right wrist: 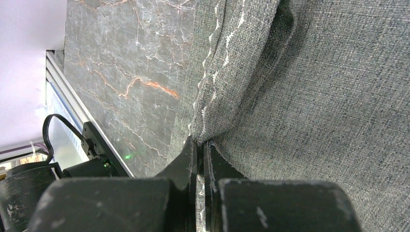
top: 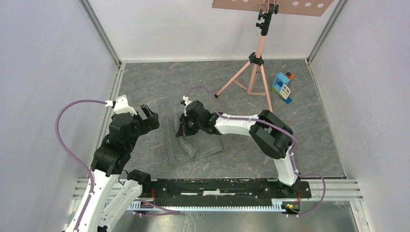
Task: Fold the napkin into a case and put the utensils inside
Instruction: Fold the rectangle-folded napkin at the center of the board.
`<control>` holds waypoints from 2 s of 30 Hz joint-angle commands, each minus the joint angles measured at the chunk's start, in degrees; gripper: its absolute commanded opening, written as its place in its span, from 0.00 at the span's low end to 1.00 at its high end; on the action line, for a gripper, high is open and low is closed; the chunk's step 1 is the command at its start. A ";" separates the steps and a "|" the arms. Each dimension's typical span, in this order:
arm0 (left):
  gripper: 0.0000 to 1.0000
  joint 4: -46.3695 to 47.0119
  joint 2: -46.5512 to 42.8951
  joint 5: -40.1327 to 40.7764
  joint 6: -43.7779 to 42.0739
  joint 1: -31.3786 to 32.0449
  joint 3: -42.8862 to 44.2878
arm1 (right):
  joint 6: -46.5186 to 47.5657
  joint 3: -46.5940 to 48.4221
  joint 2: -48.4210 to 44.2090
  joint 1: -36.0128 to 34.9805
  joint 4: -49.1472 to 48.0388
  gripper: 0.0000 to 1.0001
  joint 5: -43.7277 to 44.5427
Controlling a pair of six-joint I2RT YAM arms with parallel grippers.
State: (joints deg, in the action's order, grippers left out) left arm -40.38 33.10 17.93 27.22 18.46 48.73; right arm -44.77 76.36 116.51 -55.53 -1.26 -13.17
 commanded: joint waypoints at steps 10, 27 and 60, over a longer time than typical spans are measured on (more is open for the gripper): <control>1.00 1.51 -0.23 0.90 -2.70 0.35 0.05 | 0.00 3.45 2.39 -0.51 -2.68 0.00 -0.61; 1.00 1.39 -0.10 1.15 -2.70 0.53 0.05 | 0.44 4.85 4.91 -0.47 -3.63 0.00 -0.62; 0.83 0.82 15.74 -10.22 5.18 0.09 0.58 | 20.16 -14.49 -14.02 4.42 -2.37 0.47 -10.87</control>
State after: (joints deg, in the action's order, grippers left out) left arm -40.14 42.96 12.88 28.12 18.85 48.16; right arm -32.42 67.61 111.13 -52.73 -7.57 -20.62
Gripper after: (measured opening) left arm 0.872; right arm 0.520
